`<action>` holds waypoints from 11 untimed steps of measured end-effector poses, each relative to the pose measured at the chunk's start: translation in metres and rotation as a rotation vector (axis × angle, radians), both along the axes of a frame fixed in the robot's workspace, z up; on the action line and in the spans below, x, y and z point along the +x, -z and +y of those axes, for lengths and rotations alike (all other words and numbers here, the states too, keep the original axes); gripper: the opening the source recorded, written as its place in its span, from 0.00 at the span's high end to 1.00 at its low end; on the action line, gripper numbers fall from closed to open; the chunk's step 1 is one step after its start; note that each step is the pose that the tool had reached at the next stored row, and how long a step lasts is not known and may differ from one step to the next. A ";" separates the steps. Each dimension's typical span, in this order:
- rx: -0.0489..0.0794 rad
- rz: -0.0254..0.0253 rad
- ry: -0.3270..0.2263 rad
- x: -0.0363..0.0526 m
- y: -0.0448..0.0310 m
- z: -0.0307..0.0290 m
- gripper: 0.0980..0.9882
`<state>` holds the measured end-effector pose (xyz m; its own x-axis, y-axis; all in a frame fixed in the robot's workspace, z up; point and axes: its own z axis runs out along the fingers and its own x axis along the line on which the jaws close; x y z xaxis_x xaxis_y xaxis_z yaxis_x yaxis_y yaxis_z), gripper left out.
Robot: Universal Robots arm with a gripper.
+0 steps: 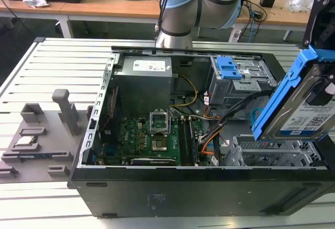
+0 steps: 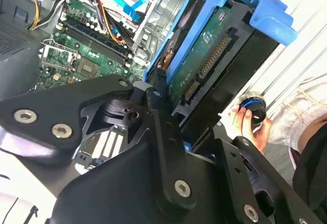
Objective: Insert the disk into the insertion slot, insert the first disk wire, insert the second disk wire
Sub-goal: 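Insert the disk into the insertion slot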
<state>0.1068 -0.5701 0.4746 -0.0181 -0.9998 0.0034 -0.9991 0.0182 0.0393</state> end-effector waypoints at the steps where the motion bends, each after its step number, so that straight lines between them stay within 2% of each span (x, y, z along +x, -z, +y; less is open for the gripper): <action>1: 0.000 0.0000 0.000 0.0000 0.0014 0.0000 0.70; 2: 0.000 0.0000 0.000 0.0000 0.0025 0.0000 0.70; 4: 0.000 0.0000 0.000 0.0000 0.0106 0.0003 0.70; 9: 0.000 0.0000 0.000 0.0000 0.0172 0.0074 0.70; 11: 0.000 0.0000 0.003 0.0000 0.0244 0.0114 0.70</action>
